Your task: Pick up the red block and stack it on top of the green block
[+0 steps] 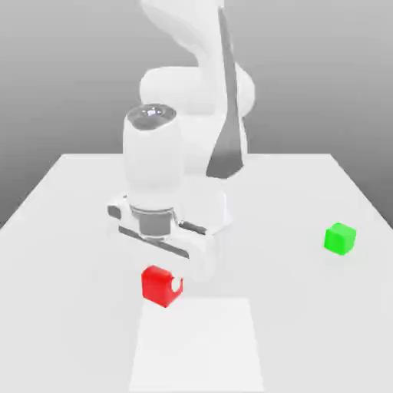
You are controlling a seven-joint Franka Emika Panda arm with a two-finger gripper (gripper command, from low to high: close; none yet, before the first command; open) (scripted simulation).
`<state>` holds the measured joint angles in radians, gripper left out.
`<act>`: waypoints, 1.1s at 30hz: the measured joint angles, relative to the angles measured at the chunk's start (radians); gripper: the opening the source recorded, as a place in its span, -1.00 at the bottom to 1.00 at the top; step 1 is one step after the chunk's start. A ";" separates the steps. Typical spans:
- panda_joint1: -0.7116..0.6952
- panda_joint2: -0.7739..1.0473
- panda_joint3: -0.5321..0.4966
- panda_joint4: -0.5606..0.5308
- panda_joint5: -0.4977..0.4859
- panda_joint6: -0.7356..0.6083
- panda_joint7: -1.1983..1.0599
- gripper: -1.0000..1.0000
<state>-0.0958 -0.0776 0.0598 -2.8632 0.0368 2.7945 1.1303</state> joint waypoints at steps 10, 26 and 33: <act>0.324 -0.101 0.206 0.006 0.128 -0.080 -0.189 -1.00; 0.811 -0.145 0.521 0.002 0.213 -0.136 -0.398 -1.00; 0.743 -0.075 0.564 0.016 0.075 -0.093 -0.305 -1.00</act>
<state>0.6471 -0.1530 0.6242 -2.8473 0.1121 2.7010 0.8255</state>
